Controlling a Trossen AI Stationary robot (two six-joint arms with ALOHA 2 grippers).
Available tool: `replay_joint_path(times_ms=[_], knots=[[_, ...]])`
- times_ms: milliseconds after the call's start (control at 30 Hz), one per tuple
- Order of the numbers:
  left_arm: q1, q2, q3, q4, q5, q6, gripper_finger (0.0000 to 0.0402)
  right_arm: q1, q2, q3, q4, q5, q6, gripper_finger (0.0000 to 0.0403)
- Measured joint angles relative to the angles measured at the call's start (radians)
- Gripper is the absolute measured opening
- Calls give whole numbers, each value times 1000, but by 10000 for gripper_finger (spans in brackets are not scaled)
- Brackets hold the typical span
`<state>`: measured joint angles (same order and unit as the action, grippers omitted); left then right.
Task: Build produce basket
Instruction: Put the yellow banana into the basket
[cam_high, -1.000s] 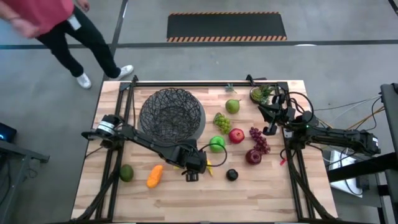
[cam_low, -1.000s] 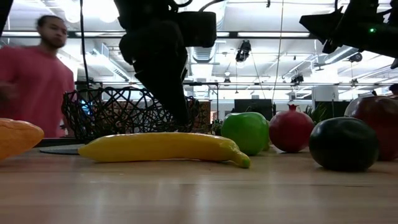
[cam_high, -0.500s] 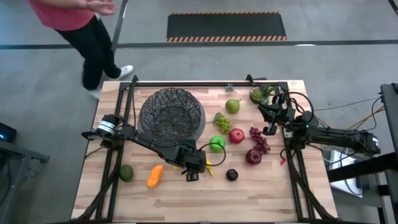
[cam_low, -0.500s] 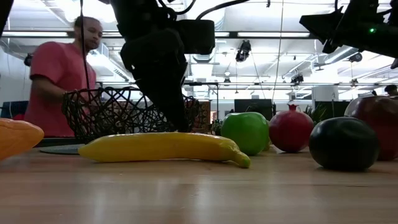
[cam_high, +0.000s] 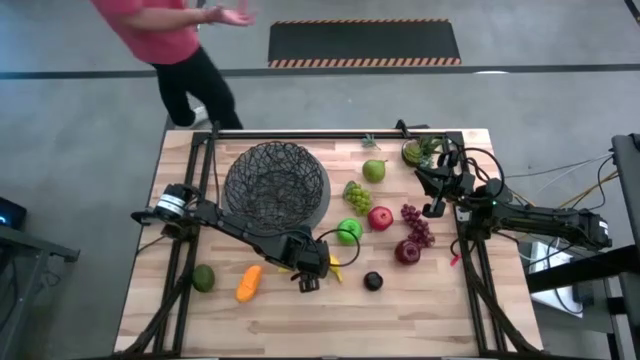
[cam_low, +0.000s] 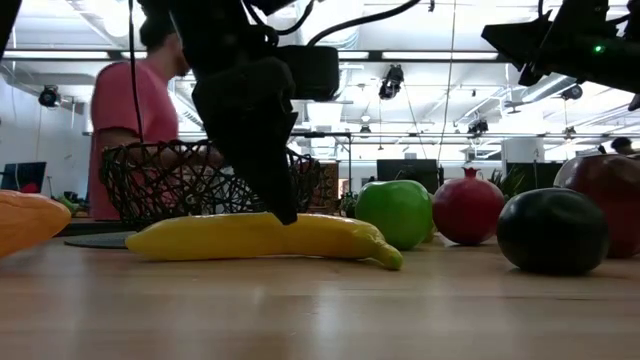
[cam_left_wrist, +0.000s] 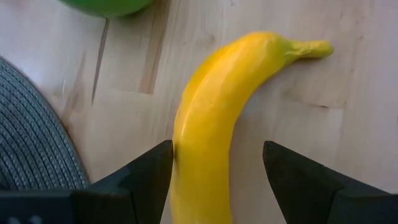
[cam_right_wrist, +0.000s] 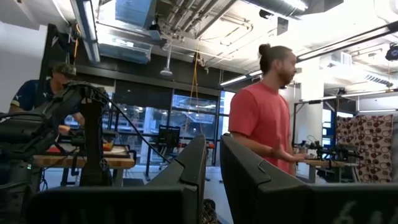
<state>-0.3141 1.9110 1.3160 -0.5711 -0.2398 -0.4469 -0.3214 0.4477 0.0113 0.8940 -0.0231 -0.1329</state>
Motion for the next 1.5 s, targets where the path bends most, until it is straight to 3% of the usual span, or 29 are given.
replay_joint_path(times_ms=[500, 1067, 1500], knots=[[0, 0, -24, 22, 5, -21, 231, 0, 0, 0, 0, 0, -2, 38], [6, 0, -60, 84, 62, -46, 111, 0, 0, 0, 0, 1, -12, 38], [6, -35, -49, 84, 77, -39, 108, 0, 0, 0, 0, 8, -10, 38]])
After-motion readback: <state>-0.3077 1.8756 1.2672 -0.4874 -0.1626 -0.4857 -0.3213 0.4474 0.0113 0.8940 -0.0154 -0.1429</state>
